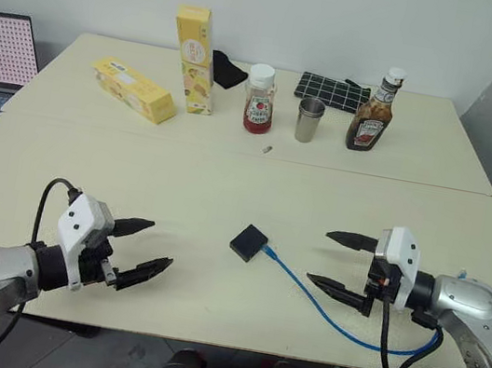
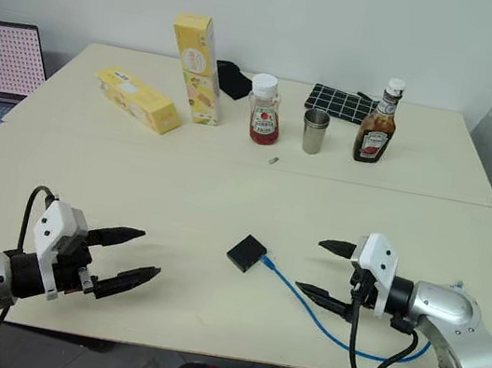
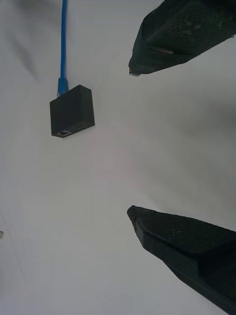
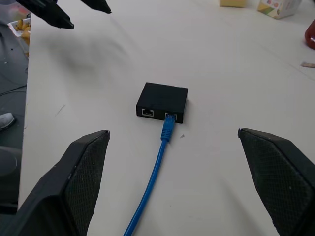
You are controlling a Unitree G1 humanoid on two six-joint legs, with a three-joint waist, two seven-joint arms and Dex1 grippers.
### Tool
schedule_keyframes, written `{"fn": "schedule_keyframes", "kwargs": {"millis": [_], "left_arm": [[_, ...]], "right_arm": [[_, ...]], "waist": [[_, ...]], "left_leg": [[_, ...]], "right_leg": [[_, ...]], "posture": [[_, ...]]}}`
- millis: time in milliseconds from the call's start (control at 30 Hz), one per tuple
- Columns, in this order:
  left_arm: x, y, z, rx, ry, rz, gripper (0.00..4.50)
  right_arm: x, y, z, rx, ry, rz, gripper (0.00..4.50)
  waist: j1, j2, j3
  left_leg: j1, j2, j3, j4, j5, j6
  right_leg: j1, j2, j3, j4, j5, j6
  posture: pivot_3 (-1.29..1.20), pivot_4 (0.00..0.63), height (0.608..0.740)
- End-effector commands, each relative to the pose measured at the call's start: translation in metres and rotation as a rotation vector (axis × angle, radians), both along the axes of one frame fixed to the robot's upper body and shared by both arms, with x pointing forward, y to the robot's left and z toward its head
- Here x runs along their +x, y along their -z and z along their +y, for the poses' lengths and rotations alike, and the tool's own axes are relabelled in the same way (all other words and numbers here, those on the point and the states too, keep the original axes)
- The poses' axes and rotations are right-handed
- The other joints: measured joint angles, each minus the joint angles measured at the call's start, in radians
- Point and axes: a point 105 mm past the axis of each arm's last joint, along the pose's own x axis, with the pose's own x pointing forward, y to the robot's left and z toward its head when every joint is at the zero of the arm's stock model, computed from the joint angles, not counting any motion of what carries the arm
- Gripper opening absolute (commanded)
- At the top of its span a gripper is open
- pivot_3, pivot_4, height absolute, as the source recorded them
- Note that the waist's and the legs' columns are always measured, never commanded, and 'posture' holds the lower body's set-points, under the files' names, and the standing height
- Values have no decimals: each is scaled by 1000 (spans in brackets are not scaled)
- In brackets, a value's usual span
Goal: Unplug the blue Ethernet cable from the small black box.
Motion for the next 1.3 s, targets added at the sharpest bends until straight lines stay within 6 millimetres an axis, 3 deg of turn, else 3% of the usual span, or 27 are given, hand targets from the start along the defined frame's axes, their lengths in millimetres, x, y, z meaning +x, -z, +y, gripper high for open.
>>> {"fn": "schedule_keyframes", "kwargs": {"millis": [33,467,933,1233,1267,1300], "left_arm": [[-1,-11,-2,17,18,-54,4500],[-6,-11,-9,-25,34,-44,4500],[-15,-8,-22,24,337,23,4500],[-17,-2,-20,32,361,21,4500],[-17,-2,-20,30,363,20,4500],[-17,-1,-21,29,364,19,4500]], "right_arm": [[-1,-10,1,14,-16,-27,4416],[6,-1,10,-1,5,-40,4416],[36,63,51,-70,163,24,4416],[41,72,70,-83,178,34,4416],[42,73,71,-87,179,34,4058],[44,73,72,-91,184,32,3986]], "waist": [[0,0,0],[0,0,0],[-2,1,0],[-3,1,0],[-3,1,0],[-3,1,0]], "left_leg": [[0,0,0,0,0,0],[0,0,0,0,0,0],[0,0,1,0,0,0],[0,0,0,-1,0,0],[0,0,0,-1,0,0],[0,0,0,-1,0,0]], "right_leg": [[0,0,0,0,0,0],[0,0,0,0,0,0],[-1,1,0,0,0,0],[-2,1,0,0,0,0],[-2,1,0,0,0,0],[-2,1,0,0,0,0]], "posture": [[0,150,740],[0,150,740],[0,150,740],[0,150,740],[0,150,740],[0,150,740]]}}
